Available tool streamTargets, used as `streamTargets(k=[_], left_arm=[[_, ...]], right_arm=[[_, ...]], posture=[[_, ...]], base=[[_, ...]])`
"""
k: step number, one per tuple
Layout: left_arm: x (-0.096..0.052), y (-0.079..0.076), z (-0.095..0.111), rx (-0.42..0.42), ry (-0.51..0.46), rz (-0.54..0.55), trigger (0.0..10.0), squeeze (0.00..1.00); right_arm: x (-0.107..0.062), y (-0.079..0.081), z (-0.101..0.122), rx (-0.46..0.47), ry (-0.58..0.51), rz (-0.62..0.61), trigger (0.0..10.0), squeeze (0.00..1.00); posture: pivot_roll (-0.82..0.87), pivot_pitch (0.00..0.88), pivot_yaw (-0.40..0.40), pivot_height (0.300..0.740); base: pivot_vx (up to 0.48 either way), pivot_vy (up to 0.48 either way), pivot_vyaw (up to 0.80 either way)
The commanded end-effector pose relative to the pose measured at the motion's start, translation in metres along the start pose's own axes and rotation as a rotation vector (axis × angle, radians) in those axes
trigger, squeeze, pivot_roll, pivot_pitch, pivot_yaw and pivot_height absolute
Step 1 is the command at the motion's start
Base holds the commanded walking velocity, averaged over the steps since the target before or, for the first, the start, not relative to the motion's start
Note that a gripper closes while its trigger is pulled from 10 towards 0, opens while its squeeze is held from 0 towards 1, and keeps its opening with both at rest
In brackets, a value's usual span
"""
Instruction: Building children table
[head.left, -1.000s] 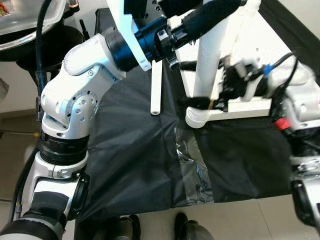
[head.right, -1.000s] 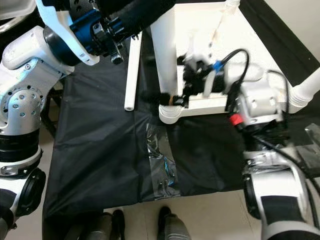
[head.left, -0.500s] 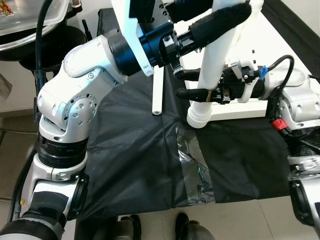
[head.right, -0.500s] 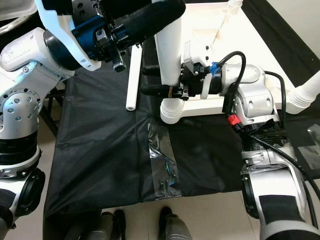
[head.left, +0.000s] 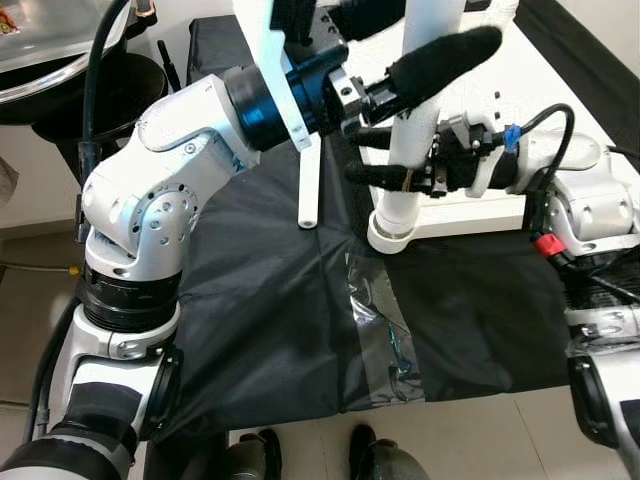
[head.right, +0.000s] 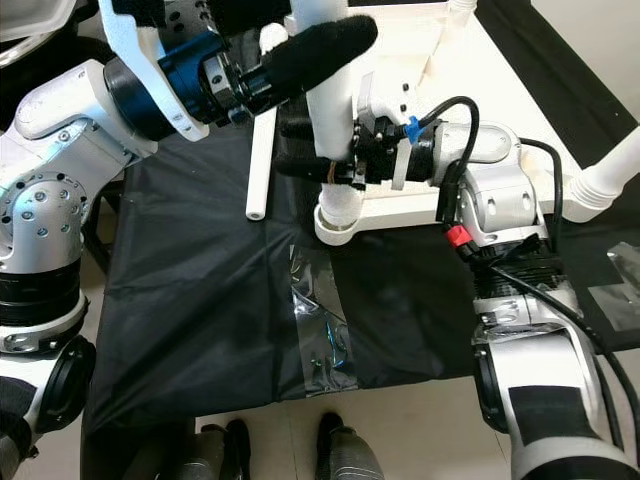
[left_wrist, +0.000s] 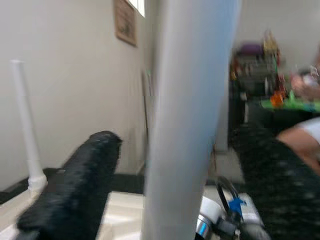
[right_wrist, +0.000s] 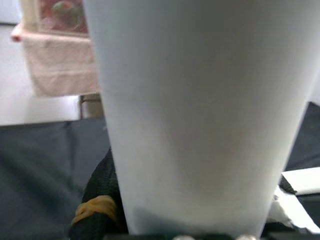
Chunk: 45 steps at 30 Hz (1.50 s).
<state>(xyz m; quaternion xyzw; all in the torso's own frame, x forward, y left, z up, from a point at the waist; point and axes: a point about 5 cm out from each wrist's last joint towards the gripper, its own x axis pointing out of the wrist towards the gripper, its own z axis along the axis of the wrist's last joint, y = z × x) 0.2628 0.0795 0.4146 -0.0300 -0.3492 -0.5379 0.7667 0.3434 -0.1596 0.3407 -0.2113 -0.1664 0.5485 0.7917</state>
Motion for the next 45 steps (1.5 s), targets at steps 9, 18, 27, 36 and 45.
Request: streamTargets(k=[9,18,27,36,45], left_arm=[[-0.038,0.042,-0.005,-0.101,0.022,0.187,10.0,1.00],[-0.107,-0.023,-0.092,-0.127,0.444,0.138,10.0,0.00],[-0.141,-0.065,-0.126,-0.146,0.542,0.186,10.0,0.00],[-0.154,-0.075,-0.125,-0.117,0.505,0.333,10.0,0.00],[-0.159,-0.080,-0.126,-0.112,0.494,0.387,10.0,0.00]], right_arm=[[-0.022,-0.006,0.004,0.119,-0.141,-0.125,0.0,0.00],[-0.019,-0.003,-0.014,0.167,-0.049,-0.071,10.0,0.00],[0.002,0.009,-0.007,0.178,-0.097,0.158,10.0,0.00],[0.001,0.014,-0.012,0.212,-0.107,0.251,10.0,0.00],[-0.016,0.003,-0.008,0.197,-0.094,0.243,10.0,0.00]], posture=[[0.02,0.284,0.019,0.740],[0.02,0.301,0.008,0.740],[0.02,0.308,0.000,0.740],[0.03,0.327,-0.003,0.740],[0.04,0.351,0.015,0.740]], base=[[0.000,0.000,0.00],[0.000,0.000,0.00],[0.000,0.000,0.00],[0.000,0.000,0.00],[0.000,0.000,0.00]])
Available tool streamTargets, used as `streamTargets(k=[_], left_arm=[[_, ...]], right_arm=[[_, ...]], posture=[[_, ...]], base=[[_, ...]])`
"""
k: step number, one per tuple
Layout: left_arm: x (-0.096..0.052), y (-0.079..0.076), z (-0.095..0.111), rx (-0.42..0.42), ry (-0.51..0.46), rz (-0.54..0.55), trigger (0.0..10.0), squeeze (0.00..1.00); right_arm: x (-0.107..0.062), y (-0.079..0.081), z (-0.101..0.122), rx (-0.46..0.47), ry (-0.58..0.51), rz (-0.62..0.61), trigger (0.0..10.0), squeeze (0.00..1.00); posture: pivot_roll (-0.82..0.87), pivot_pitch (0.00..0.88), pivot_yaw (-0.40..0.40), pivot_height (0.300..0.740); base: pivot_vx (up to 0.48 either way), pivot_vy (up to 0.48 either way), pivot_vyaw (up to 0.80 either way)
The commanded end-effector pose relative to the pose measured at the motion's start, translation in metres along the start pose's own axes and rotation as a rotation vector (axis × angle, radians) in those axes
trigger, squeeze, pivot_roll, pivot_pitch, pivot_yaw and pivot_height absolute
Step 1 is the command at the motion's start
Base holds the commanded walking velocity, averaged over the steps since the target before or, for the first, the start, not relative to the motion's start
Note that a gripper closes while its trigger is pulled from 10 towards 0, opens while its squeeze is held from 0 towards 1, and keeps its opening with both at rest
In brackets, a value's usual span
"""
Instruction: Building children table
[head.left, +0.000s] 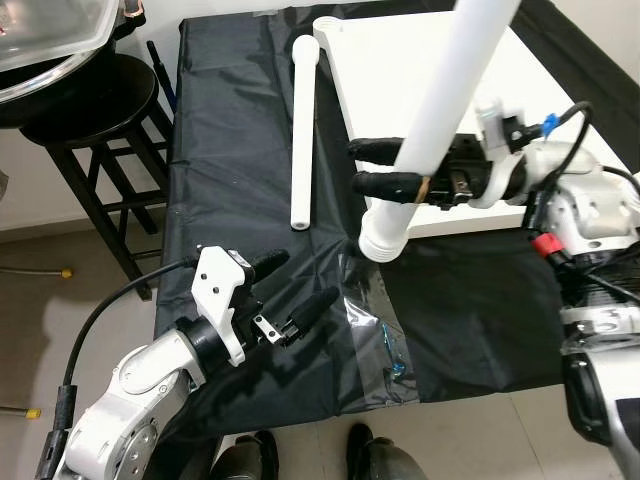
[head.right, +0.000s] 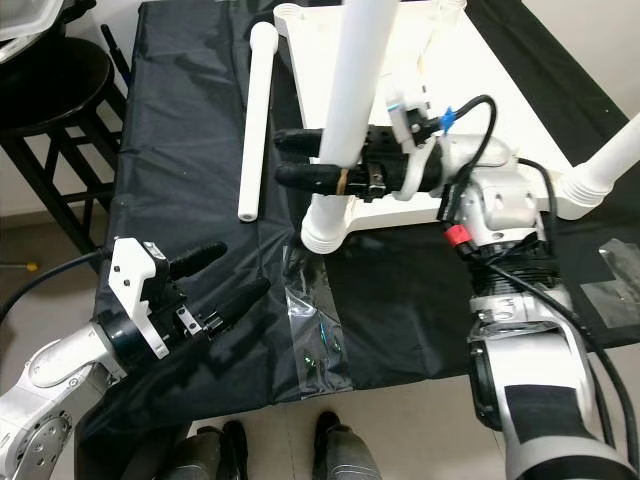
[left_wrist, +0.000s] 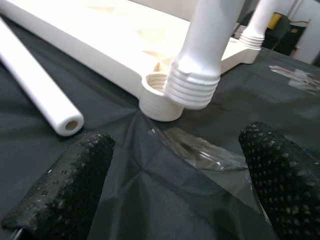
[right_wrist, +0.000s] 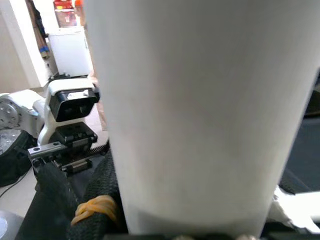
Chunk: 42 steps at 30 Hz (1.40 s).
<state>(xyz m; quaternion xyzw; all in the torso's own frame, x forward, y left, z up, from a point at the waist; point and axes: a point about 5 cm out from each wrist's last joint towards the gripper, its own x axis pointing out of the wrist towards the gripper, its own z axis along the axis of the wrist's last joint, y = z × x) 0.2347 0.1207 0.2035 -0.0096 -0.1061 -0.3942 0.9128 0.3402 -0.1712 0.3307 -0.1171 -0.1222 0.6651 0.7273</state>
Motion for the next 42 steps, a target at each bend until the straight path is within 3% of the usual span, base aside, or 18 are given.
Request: streamTargets(k=[1,3,8,19,25,35,42], left_arm=[[-0.004,-0.005,-0.001,0.001,-0.008,0.019,10.0,0.00],[-0.005,-0.011,-0.004,0.003,0.002,0.028,10.0,0.00],[-0.008,-0.011,-0.004,0.012,0.005,0.057,10.0,0.00],[-0.013,-0.015,0.000,0.037,0.001,0.081,10.0,0.00],[-0.016,-0.020,0.003,0.047,0.003,0.096,10.0,0.00],[-0.018,-0.024,0.005,0.046,0.006,0.110,10.0,0.00],[-0.019,-0.028,0.006,0.040,0.011,0.113,10.0,0.00]], right_arm=[[-0.007,-0.005,0.007,-0.038,0.018,-0.018,10.0,0.00],[-0.009,-0.012,0.018,-0.086,0.047,-0.019,10.0,0.00],[-0.006,-0.012,0.024,-0.097,0.047,0.019,10.0,0.00],[0.010,-0.010,0.018,-0.074,0.005,0.101,10.0,0.00],[0.022,-0.015,0.019,-0.088,-0.017,0.072,10.0,0.00],[0.023,-0.018,0.018,-0.068,-0.010,0.073,10.0,0.00],[0.029,-0.019,0.010,-0.041,0.082,0.106,10.0,0.00]], posture=[[0.04,0.361,0.019,0.740],[0.05,0.375,0.026,0.740],[0.05,0.392,0.027,0.740],[0.07,0.422,0.023,0.740],[0.07,0.445,0.017,0.740],[0.07,0.464,0.007,0.740],[0.06,0.474,0.001,0.740]], base=[[0.000,0.000,0.00],[0.000,0.000,0.00],[0.000,0.000,0.00],[0.000,0.000,0.00],[0.000,0.000,0.00],[0.000,0.000,0.00],[0.000,0.000,0.00]])
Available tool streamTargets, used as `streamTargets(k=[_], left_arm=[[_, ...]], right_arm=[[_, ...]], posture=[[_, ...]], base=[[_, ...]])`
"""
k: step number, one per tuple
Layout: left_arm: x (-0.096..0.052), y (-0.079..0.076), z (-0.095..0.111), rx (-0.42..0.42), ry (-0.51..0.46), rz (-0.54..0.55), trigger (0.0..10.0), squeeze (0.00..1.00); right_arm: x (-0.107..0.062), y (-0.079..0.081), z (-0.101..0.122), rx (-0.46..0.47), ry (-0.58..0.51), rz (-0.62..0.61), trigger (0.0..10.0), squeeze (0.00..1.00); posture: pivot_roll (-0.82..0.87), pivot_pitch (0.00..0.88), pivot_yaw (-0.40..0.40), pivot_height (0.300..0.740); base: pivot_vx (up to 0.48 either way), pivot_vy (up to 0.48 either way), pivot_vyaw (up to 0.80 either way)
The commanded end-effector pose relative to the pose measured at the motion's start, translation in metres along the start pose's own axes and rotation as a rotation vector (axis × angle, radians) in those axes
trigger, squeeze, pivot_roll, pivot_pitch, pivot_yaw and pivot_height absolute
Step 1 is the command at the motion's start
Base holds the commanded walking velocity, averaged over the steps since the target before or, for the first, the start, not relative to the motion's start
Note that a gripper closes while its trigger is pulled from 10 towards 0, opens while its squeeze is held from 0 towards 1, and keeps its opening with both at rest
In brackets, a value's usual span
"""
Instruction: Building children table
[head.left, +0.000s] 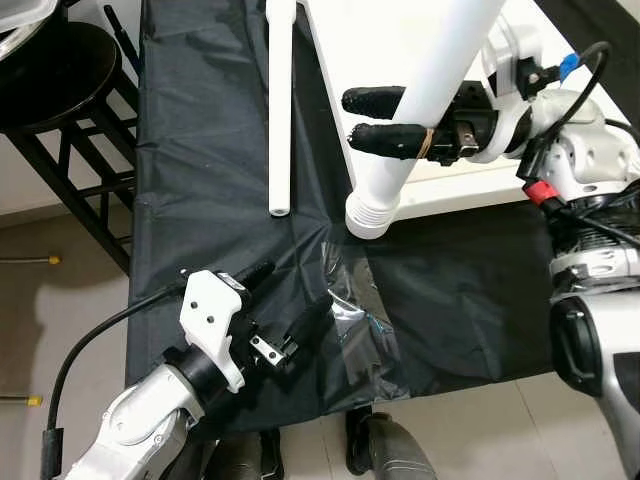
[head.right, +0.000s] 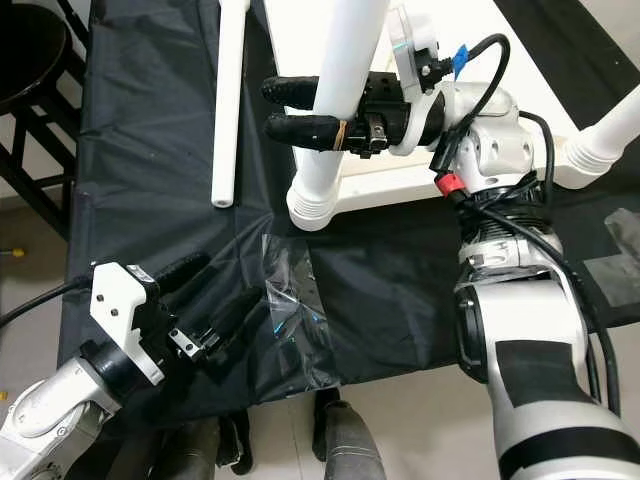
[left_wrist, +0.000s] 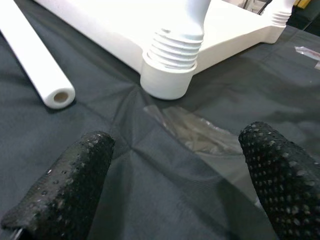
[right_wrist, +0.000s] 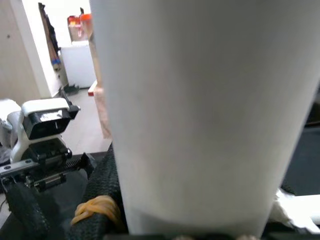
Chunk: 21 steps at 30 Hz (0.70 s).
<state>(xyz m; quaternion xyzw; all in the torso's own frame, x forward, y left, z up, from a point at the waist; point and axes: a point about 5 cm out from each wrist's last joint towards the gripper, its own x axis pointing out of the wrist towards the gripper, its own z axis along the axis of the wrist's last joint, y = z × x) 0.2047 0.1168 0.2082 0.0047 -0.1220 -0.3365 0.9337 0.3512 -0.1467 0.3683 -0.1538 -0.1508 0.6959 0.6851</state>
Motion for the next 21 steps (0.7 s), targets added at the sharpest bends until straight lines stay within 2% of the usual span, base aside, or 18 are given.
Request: streamTargets(k=[1,9,13,21], left_arm=[[-0.003,-0.004,-0.003,-0.011,0.027,-0.006,10.0,0.00],[-0.003,-0.004,-0.004,-0.013,0.032,-0.003,10.0,0.00],[-0.001,-0.004,-0.005,-0.015,0.033,-0.001,10.0,0.00],[0.000,-0.004,-0.006,-0.018,0.034,-0.002,10.0,0.00]], right_arm=[[0.005,0.002,-0.023,0.055,0.117,0.003,10.0,0.00],[0.014,-0.006,-0.021,0.058,0.150,-0.048,10.0,0.00],[0.025,-0.014,-0.012,0.033,0.156,-0.096,10.0,0.00],[0.034,-0.011,-0.014,0.019,0.160,-0.083,10.0,0.00]], posture=[[0.06,0.475,-0.001,0.740],[0.05,0.471,-0.006,0.740],[0.05,0.460,-0.010,0.740],[0.04,0.454,-0.009,0.740]], base=[[0.000,0.000,0.00],[0.000,0.000,0.00],[0.000,0.000,0.00],[0.000,0.000,0.00]])
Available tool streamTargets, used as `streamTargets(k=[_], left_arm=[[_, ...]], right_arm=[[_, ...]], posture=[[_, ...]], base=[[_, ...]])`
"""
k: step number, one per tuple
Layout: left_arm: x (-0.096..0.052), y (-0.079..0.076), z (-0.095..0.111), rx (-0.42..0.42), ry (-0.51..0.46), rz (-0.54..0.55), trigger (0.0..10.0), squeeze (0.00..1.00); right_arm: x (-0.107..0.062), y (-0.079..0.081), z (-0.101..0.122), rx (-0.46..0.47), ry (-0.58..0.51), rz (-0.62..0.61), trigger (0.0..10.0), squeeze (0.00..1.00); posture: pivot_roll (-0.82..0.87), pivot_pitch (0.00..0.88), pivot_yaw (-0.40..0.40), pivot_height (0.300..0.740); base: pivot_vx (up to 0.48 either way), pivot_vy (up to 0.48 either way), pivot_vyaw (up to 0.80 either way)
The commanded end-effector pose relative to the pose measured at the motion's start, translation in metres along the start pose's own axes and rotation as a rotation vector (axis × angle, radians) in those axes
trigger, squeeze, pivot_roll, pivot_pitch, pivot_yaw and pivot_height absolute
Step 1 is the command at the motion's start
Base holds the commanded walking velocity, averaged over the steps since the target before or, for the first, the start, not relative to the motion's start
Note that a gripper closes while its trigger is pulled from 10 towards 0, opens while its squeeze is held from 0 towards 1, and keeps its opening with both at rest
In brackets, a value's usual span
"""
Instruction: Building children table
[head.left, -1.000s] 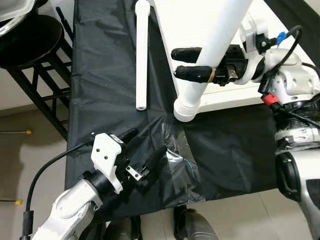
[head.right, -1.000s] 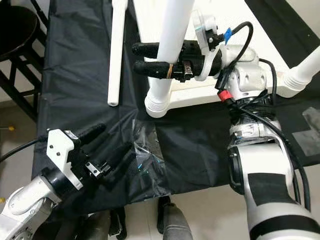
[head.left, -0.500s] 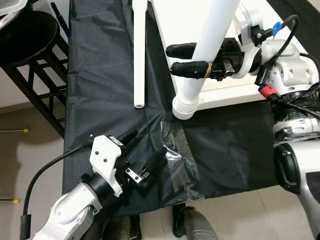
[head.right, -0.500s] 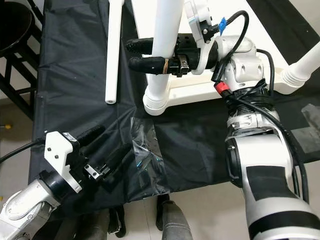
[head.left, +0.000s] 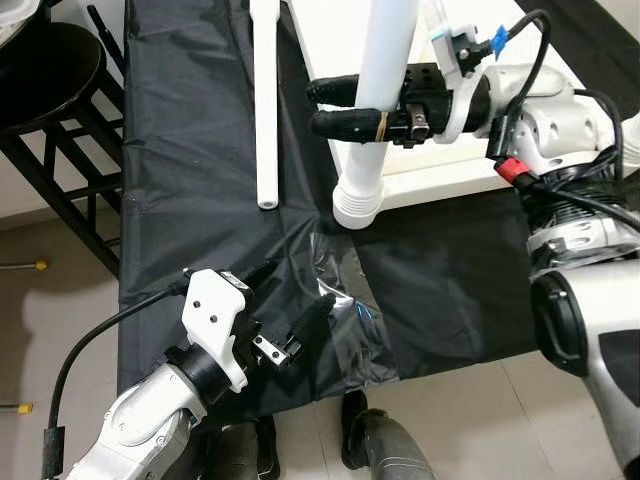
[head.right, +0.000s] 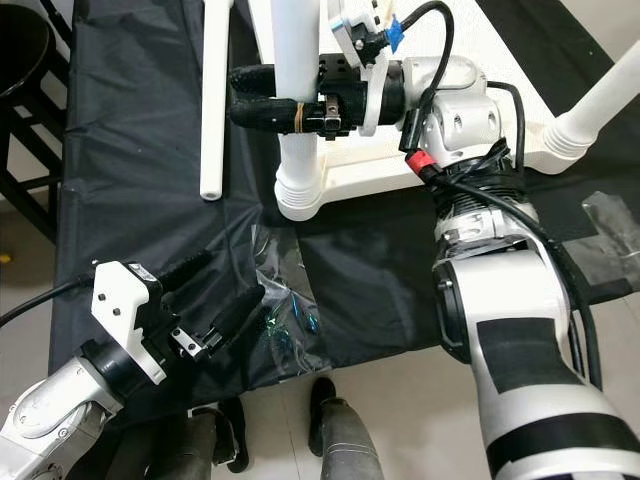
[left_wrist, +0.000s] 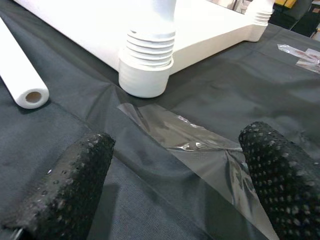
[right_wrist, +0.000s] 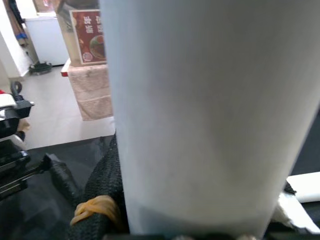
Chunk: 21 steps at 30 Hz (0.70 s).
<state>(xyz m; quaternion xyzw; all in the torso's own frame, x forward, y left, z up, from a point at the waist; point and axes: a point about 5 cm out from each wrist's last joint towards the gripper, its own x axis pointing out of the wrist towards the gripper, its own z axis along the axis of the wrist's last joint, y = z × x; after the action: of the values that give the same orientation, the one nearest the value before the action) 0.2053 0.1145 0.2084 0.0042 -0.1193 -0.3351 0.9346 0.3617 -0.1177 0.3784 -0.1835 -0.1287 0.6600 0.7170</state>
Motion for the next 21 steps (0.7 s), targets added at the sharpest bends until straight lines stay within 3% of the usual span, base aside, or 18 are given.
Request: streamTargets(k=[1,16,21], left_arm=[[-0.0018,-0.0027,-0.0061,-0.016,0.030,-0.006,10.0,0.00],[-0.0010,-0.0037,-0.0068,-0.018,0.032,-0.008,10.0,0.00],[-0.0001,-0.0031,-0.0069,-0.017,0.031,-0.007,10.0,0.00]], right_arm=[[0.0074,0.0045,-0.0186,0.025,0.066,0.003,10.0,0.00],[0.0133,0.0102,-0.0261,0.039,0.030,-0.014,10.0,0.00],[0.0120,0.0041,-0.0258,0.056,0.017,-0.107,10.0,0.00]], posture=[[0.04,0.454,-0.009,0.740],[0.04,0.446,-0.011,0.740],[0.04,0.451,-0.010,0.740]], base=[[0.000,0.000,0.00],[0.000,0.000,0.00],[0.000,0.000,0.00]])
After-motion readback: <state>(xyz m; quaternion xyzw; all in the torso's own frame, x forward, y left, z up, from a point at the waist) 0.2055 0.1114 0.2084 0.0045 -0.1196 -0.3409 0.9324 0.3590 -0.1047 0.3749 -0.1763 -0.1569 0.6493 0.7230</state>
